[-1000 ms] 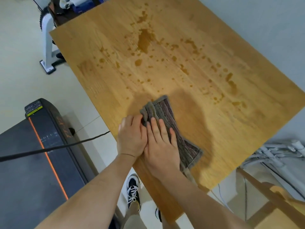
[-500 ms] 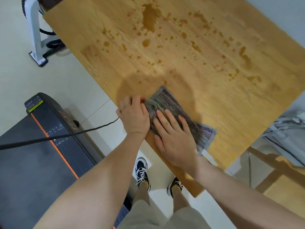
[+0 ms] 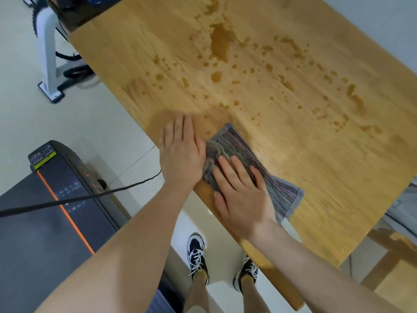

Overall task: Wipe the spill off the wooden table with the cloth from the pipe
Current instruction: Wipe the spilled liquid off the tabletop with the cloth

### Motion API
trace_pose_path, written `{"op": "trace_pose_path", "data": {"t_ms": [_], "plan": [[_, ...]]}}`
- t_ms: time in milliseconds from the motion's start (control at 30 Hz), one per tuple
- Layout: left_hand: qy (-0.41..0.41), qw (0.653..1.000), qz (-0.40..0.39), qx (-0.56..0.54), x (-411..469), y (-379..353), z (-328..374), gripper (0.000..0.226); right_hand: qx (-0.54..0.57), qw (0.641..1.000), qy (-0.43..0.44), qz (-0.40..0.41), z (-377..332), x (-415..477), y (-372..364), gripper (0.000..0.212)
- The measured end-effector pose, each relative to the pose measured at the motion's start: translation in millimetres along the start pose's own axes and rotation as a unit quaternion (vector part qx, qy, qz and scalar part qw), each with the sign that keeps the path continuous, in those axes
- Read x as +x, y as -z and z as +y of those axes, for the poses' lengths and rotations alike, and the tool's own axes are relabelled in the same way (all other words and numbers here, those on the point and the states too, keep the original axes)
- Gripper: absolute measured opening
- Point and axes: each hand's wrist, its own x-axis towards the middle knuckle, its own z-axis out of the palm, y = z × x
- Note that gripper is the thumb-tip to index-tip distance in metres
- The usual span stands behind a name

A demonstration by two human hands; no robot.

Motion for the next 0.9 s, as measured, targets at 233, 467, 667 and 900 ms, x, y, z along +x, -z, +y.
{"op": "trace_pose_path", "data": {"t_ms": [233,467,667,900], "plan": [[0.045,0.999,-0.023,0.012,21,2,-17,0.059,-0.002,1.0,-0.011,0.004,1,4,-1,0.054],[0.112,0.993,0.016,-0.044,40,1,-18,0.053,-0.007,0.997,-0.076,0.021,-23,74,4,0.054],[0.104,0.993,0.014,-0.055,41,3,-23,0.054,0.0,0.999,-0.036,-0.016,-19,98,11,0.054],[0.12,0.992,-0.022,-0.039,44,7,-16,0.056,0.027,0.957,-0.287,0.021,41,104,26,0.06]]}}
